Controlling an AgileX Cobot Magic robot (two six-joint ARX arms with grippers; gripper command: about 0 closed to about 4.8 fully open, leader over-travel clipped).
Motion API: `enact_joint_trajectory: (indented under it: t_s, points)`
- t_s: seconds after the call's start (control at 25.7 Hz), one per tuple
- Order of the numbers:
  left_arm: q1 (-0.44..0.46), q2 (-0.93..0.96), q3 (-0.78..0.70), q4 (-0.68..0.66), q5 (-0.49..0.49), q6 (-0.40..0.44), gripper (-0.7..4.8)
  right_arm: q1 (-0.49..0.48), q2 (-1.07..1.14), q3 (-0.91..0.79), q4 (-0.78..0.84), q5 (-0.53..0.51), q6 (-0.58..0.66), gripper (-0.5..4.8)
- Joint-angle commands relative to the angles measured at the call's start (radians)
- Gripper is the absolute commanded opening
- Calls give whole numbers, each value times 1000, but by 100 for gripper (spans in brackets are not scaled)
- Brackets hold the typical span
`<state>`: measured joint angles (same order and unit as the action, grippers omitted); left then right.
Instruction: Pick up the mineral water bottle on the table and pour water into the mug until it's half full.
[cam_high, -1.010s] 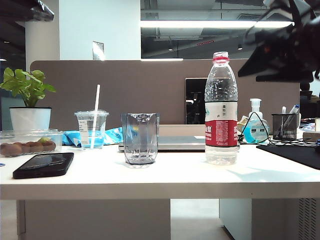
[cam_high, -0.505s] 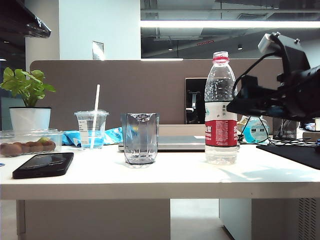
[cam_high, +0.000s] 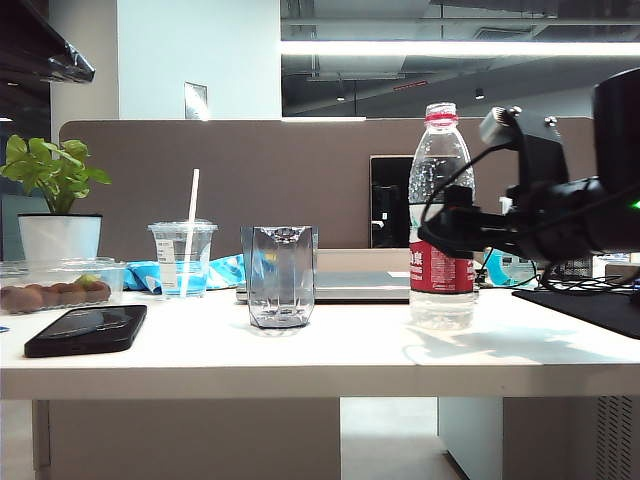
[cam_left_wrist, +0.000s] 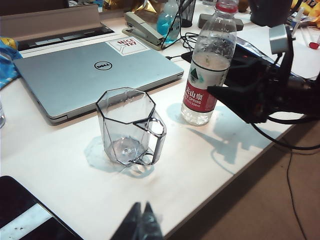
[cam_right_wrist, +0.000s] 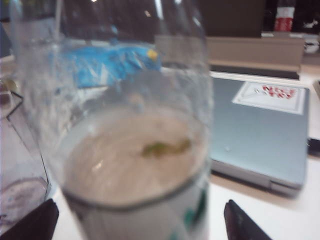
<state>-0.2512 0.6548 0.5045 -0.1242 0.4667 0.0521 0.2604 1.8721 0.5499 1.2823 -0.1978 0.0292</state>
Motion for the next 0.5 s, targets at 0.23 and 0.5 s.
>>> enact_joint_trajectory:
  t_s: [0.23,0.5]
  points:
    - [2,-2,6,10,-22,1,-5,2,86,111,1,-7,2,479]
    - [2,-2,6,10,-63,2,-5,2,108,167,-45,-14,5,479]
